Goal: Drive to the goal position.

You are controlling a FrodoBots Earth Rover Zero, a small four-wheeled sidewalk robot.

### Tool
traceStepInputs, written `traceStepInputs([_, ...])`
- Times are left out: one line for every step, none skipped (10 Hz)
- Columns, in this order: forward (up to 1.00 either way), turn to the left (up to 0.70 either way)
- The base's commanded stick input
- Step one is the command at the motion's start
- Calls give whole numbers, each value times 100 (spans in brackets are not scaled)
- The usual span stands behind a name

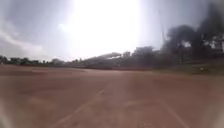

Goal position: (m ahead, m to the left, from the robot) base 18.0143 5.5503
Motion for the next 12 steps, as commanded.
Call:
traceStepInputs([70,0])
traceStepInputs([70,0])
traceStepInputs([70,0])
traceStepInputs([70,0])
traceStepInputs([70,0])
traceStepInputs([70,0])
traceStepInputs([70,0])
traceStepInputs([70,0])
traceStepInputs([70,0])
traceStepInputs([70,0])
traceStepInputs([70,0])
traceStepInputs([70,0])
